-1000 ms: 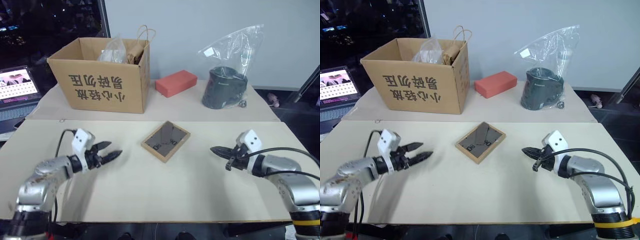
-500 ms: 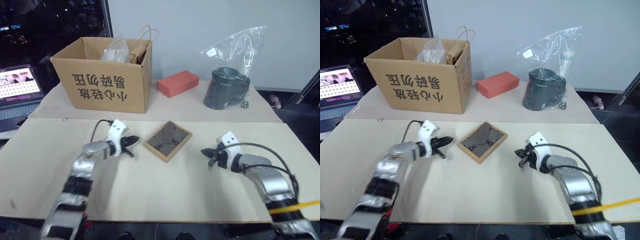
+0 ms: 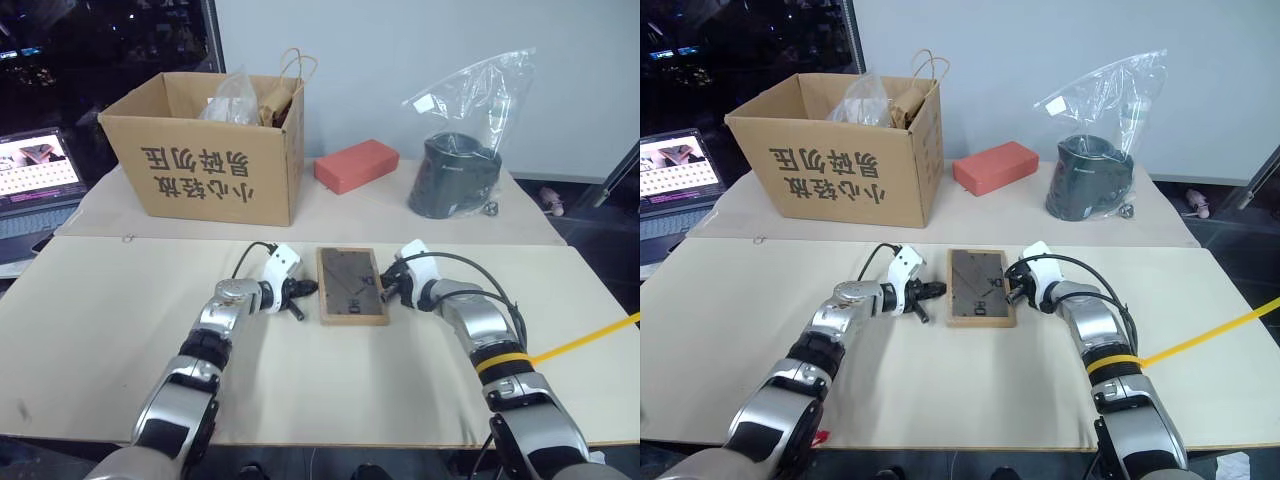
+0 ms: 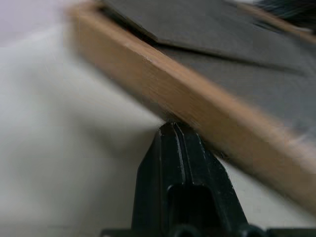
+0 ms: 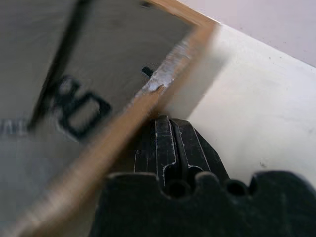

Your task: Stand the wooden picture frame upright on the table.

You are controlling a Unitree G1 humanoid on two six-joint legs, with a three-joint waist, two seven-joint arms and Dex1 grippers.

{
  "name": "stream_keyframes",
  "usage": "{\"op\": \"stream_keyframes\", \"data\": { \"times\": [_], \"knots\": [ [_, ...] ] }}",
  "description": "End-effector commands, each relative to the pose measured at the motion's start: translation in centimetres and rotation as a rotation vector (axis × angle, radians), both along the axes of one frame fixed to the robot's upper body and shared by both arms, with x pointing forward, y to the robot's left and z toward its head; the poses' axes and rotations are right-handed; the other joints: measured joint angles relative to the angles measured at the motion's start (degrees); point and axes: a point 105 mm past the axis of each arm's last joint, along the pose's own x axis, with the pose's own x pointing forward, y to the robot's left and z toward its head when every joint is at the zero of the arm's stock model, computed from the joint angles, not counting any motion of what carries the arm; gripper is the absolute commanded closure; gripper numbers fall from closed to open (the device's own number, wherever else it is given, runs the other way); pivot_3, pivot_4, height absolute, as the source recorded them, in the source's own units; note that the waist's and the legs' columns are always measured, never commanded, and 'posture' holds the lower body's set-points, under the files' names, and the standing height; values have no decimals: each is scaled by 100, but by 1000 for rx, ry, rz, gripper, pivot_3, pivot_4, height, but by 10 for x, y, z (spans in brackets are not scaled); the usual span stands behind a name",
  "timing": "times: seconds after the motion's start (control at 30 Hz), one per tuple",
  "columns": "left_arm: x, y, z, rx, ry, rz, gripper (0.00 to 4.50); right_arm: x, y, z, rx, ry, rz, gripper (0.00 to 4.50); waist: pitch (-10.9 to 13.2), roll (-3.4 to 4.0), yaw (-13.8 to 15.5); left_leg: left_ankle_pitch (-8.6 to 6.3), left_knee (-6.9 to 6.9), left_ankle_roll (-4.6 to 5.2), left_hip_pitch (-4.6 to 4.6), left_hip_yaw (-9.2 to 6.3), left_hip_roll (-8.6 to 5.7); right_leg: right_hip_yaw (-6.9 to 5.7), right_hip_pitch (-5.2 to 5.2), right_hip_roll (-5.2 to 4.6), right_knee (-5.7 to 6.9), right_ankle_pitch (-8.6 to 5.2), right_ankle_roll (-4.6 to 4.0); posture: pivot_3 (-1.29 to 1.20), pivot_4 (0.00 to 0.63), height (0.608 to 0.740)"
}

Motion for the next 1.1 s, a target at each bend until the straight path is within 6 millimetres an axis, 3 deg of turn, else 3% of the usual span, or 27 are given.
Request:
{"op": "stream_keyframes", "data": {
  "times": [0.03, 0.2, 0.33, 0.43, 0.8, 1.03, 1.1],
  "knots": [
    [-37, -9, -18, 44, 112, -144, 4459, -13, 27, 6, -4, -6, 147, 4500, -1, 1, -7, 0, -1, 0, 3, -1, 0, -1, 1, 0, 7, -1, -2, 0, 150, 716],
    [-48, 27, -27, 115, 138, -31, 4459, -61, 47, -17, -60, 128, 315, 4500, -13, 7, 6, 2, 6, -4, 6, -41, 0, -34, 16, 0, 16, -11, -10, 0, 150, 716],
    [-59, 60, -33, 172, 170, 63, 4459, -100, 46, -30, -87, 246, 362, 4500, -23, 13, -50, 1, 2, -3, 42, -60, 1, -55, 58, 2, 16, -43, 9, 0, 150, 716],
    [-60, 84, -38, 231, 188, 147, 4459, -115, 43, -31, -93, 288, 351, 4500, -32, 10, -120, -1, -2, -3, 86, -68, 2, -65, 97, 2, 16, -64, 1, 0, 150, 716],
    [-35, 139, -31, 339, 191, 439, 4459, -125, 43, -29, -101, 333, 357, 4500, -65, 5, -230, 0, -2, -3, 119, -74, 2, -65, 110, 2, 18, -68, -3, 0, 150, 716],
    [-50, 155, -22, 346, 203, 470, 4459, -123, 37, -31, -115, 338, 352, 4500, -66, 6, -303, -1, -14, -3, 112, -72, 3, -65, 102, 2, 19, -70, -7, 0, 150, 716],
    [-56, 152, -17, 283, 225, 472, 4459, -120, 33, -28, -104, 338, 343, 4500, -65, 5, -304, -1, -18, -3, 109, -73, 3, -65, 99, 2, 18, -72, -9, 0, 150, 716]
  ]
}}
